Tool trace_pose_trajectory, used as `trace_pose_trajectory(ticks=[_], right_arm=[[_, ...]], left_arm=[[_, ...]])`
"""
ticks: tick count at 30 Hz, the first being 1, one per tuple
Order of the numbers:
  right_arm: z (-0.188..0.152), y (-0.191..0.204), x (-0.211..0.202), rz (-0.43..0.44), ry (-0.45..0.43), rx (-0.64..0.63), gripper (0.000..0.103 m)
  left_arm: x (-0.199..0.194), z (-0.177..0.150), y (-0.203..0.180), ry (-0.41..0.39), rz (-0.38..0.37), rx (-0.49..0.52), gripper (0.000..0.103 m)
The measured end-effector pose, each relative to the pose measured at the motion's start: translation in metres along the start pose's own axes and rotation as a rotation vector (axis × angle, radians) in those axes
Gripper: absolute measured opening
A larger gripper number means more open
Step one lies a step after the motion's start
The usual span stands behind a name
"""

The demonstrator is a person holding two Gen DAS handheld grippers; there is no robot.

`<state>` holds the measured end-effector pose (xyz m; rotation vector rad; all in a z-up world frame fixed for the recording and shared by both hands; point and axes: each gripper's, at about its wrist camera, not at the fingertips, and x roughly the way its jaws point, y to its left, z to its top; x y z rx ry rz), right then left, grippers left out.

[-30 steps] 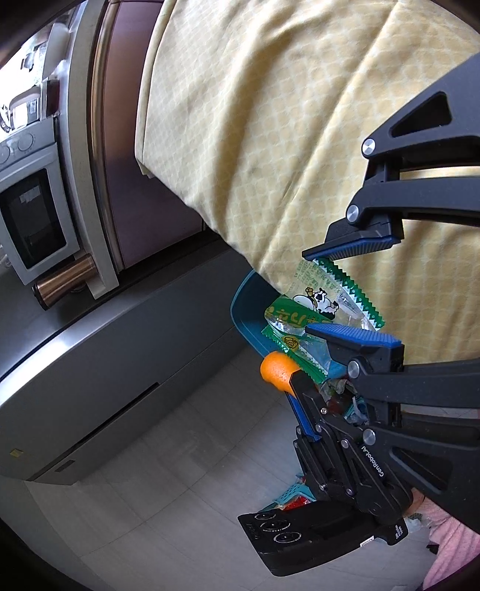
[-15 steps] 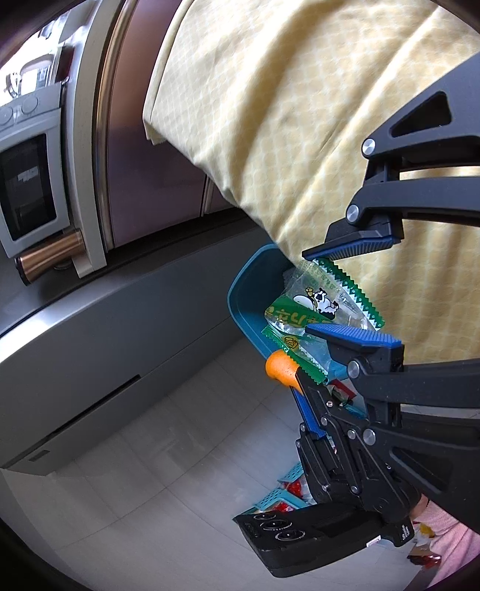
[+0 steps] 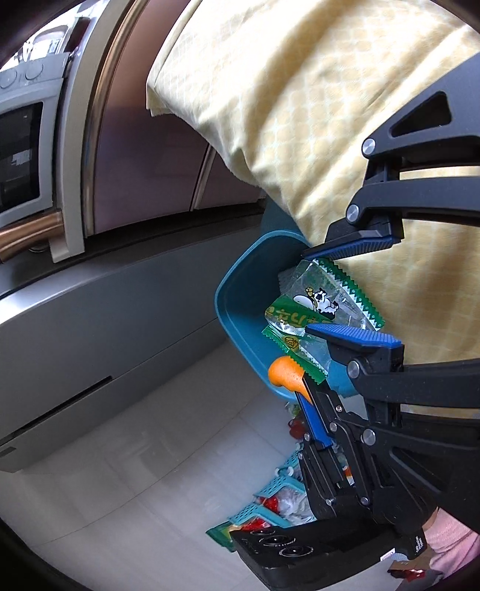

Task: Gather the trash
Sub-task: 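Carry the peel and wrapper over the blue bin while both tools open to drop them, then move both open tools back over the table toward the tissue and gold bag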

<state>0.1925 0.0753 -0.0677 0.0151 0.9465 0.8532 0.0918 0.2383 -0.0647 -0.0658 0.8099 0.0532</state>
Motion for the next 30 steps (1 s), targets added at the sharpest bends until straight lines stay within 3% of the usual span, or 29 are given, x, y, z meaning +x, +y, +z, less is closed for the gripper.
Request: trace_pose_trajectory(ticks=[11, 17, 21, 24, 30], right_arm=[[0.013, 0.013, 0.041, -0.023, 0.077, -0.012, 0.035], [0.016, 0.008, 0.044, -0.007, 0.075, 0.015, 0.035], [0.012, 0.001, 0.035, 0.016, 0.062, 0.040, 0.035], [0.006, -0.002, 0.024, 0.032, 0.044, 0.049, 0.037], [-0.016, -0.013, -0.027, 0.038, -0.037, 0.050, 0.041]], left_arm=[[0.033, -0.005, 0.020, 0.071, 0.007, -0.079, 0.015], [0.040, -0.009, 0.027, 0.086, 0.016, -0.114, 0.015], [0.034, -0.009, 0.027, 0.058, 0.012, -0.119, 0.028], [0.028, -0.007, 0.026, 0.041, 0.002, -0.123, 0.031], [0.002, -0.003, 0.011, -0.035, -0.037, -0.092, 0.044]])
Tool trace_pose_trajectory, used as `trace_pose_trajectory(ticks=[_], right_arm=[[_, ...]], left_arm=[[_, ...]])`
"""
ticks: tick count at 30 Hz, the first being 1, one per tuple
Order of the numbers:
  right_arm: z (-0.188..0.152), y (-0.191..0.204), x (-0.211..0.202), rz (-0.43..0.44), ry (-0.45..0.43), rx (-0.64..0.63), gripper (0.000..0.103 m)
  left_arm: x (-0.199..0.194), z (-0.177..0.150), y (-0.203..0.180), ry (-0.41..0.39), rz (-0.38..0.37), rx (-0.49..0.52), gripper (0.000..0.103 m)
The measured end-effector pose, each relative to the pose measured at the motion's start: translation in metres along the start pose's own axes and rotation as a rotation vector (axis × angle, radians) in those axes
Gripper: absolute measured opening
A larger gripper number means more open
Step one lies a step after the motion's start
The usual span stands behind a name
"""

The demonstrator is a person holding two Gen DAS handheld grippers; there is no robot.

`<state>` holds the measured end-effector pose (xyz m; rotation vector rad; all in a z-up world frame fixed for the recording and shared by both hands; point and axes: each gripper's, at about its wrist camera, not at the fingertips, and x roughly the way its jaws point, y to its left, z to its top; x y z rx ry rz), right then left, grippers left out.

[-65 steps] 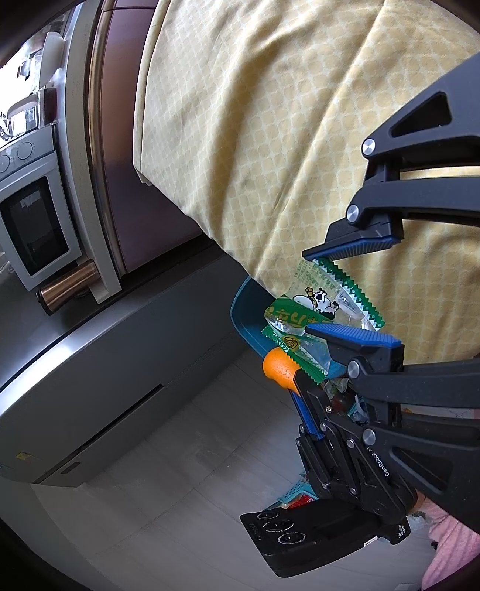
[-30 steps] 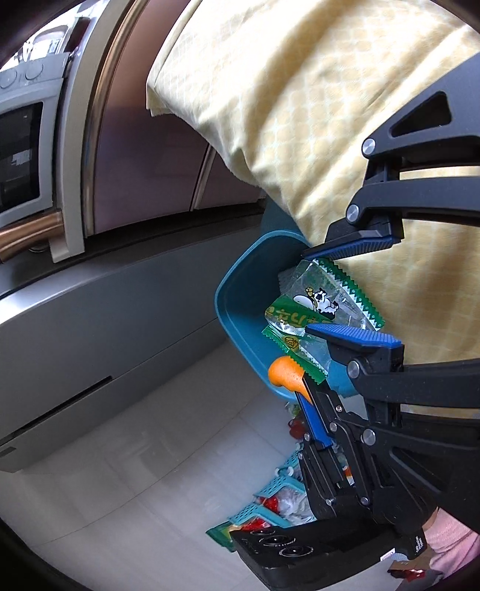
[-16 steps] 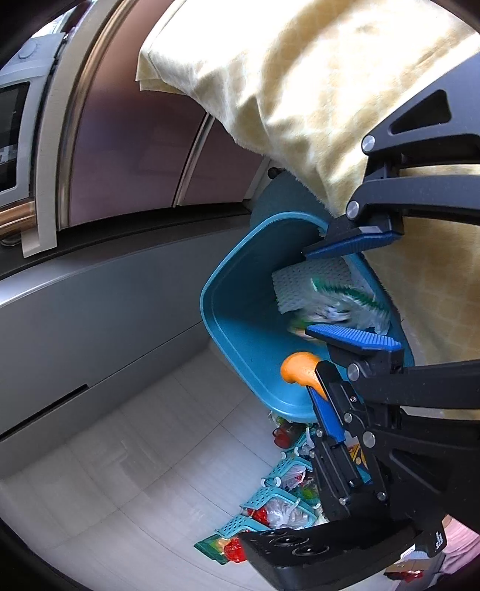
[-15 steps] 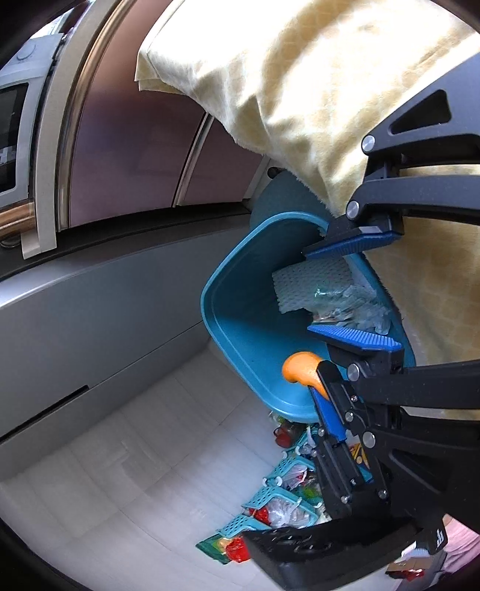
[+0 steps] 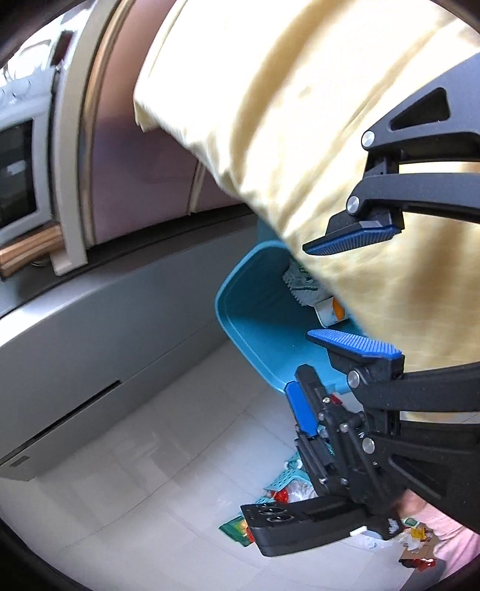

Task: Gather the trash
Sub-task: 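Move both open tools back over the table toward the tissue and gold bag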

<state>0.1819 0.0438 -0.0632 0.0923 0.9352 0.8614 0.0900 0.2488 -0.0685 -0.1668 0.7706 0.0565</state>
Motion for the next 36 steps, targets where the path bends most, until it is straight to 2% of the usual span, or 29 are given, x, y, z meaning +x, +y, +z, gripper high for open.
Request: trace_pose_trajectory(ticks=[4, 10, 13, 20, 24, 28, 34, 36], right_arm=[[-0.020, -0.010, -0.048, -0.029, -0.075, -0.011, 0.048], [-0.060, -0.053, -0.126, -0.125, -0.176, 0.079, 0.048], [-0.085, -0.076, -0.167, -0.208, -0.228, 0.141, 0.049], [-0.138, -0.113, -0.252, -0.435, -0.327, 0.247, 0.050], [-0.162, -0.137, -0.288, -0.561, -0.372, 0.301, 0.056], [-0.180, -0.169, -0.306, -0.616, -0.376, 0.384, 0.058], [-0.197, -0.194, -0.305, -0.626, -0.331, 0.404, 0.060], [-0.195, -0.196, -0.299, -0.625, -0.314, 0.397, 0.055]], left_arm=[[-0.023, 0.000, -0.031, -0.061, -0.063, 0.065, 0.051], [-0.034, -0.001, -0.100, -0.082, -0.217, 0.179, 0.052], [-0.032, -0.006, -0.138, -0.067, -0.294, 0.240, 0.052], [-0.024, -0.021, -0.215, -0.011, -0.417, 0.357, 0.052], [-0.023, -0.031, -0.249, 0.011, -0.469, 0.399, 0.052], [-0.018, -0.038, -0.277, 0.033, -0.496, 0.455, 0.052], [-0.008, -0.043, -0.312, 0.066, -0.523, 0.520, 0.052], [-0.007, -0.045, -0.323, 0.072, -0.531, 0.540, 0.052]])
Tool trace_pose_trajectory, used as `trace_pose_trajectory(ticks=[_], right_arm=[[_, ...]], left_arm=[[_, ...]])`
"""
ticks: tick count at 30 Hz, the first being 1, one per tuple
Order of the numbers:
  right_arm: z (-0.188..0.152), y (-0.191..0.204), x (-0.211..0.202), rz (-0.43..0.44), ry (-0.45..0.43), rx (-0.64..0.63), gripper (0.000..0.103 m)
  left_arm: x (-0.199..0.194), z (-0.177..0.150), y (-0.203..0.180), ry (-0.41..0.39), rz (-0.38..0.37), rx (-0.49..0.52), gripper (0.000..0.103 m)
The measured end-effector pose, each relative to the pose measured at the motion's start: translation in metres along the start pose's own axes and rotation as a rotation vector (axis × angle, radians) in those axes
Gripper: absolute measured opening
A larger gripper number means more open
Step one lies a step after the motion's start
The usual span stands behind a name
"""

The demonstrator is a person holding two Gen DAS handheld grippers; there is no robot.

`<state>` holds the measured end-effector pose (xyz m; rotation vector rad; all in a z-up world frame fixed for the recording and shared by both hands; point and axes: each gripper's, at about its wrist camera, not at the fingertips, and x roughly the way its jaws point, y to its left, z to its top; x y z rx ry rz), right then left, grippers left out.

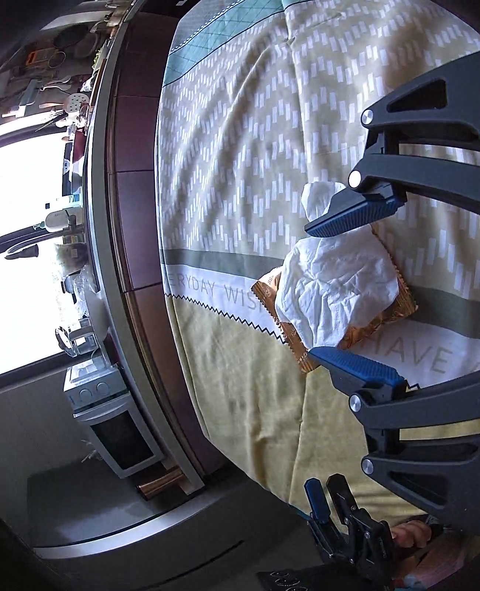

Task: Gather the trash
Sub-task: 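Move both open tools back over the table toward the tissue and gold bag, then grasp the gold-brown snack bag with the left tool while the right tool grasps the white tissue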

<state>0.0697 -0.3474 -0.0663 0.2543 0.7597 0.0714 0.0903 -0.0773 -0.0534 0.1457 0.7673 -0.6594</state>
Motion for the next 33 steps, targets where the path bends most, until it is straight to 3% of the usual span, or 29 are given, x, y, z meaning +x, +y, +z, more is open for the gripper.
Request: trace_pose_trajectory(ticks=[4, 7, 16, 24, 27, 30, 33], right_arm=[[-0.005, -0.003, 0.005, 0.018, 0.039, -0.008, 0.025], [-0.007, -0.008, 0.005, 0.019, 0.040, 0.006, 0.013], [-0.007, -0.044, -0.016, 0.068, -0.035, 0.141, 0.009], [-0.011, -0.053, -0.011, 0.089, -0.011, 0.164, 0.009], [-0.011, -0.051, -0.007, 0.094, 0.009, 0.162, 0.009], [-0.011, -0.048, -0.003, 0.097, 0.025, 0.153, 0.009], [-0.011, -0.046, -0.003, 0.105, 0.028, 0.152, 0.009]], left_arm=[[0.012, 0.009, -0.014, 0.017, -0.026, 0.033, 0.052], [0.023, 0.017, -0.025, 0.031, -0.054, 0.053, 0.053], [0.071, 0.040, -0.058, 0.123, -0.167, 0.048, 0.055], [0.105, 0.050, -0.074, 0.190, -0.255, -0.009, 0.050], [0.111, 0.053, -0.075, 0.201, -0.295, -0.045, 0.042], [0.116, 0.055, -0.074, 0.211, -0.317, -0.081, 0.018], [0.120, 0.053, -0.071, 0.212, -0.320, -0.109, 0.010]])
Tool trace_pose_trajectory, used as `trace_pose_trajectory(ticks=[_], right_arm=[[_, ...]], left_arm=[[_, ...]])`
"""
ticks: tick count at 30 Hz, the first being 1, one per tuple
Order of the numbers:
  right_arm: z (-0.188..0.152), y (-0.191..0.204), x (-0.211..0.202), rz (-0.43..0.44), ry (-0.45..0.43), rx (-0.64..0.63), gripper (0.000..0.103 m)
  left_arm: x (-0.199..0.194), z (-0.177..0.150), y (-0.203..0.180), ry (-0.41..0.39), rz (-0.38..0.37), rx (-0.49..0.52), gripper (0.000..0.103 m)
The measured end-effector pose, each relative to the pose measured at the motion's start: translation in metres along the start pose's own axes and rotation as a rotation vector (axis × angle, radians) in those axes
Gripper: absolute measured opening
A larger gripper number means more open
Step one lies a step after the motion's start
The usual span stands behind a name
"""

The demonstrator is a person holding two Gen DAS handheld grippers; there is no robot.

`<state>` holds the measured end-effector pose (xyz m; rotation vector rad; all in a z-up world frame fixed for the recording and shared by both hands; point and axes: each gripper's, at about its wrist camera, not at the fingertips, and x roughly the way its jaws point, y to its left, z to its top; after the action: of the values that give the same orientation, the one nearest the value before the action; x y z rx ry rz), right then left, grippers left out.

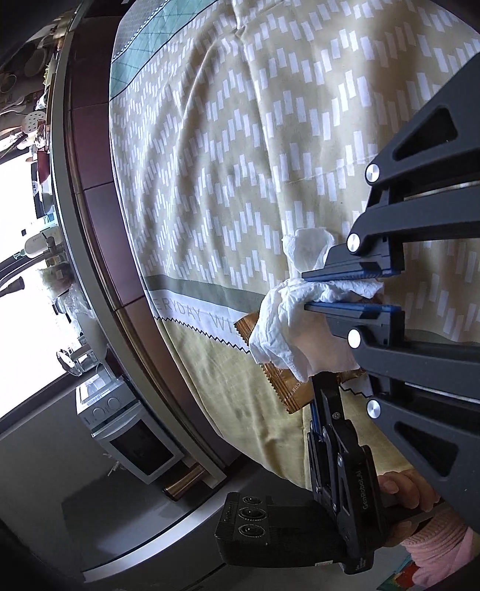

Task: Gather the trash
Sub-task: 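Grasp the gold-brown snack bag with the left tool while the right tool grasps the white tissue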

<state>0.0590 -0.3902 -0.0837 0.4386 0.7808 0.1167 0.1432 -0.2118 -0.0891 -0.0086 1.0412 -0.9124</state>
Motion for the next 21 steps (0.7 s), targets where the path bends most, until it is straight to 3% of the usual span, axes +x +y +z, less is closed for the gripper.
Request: trace_pose_trajectory(ticks=[8, 21], right_arm=[[0.000, 0.010, -0.003, 0.032, -0.026, -0.007, 0.009], [0.006, 0.070, 0.003, 0.159, -0.054, -0.093, 0.009]], left_arm=[[-0.033, -0.007, 0.002, -0.075, 0.032, 0.008, 0.004], [-0.129, -0.036, 0.037, -0.218, 0.206, 0.001, 0.004]])
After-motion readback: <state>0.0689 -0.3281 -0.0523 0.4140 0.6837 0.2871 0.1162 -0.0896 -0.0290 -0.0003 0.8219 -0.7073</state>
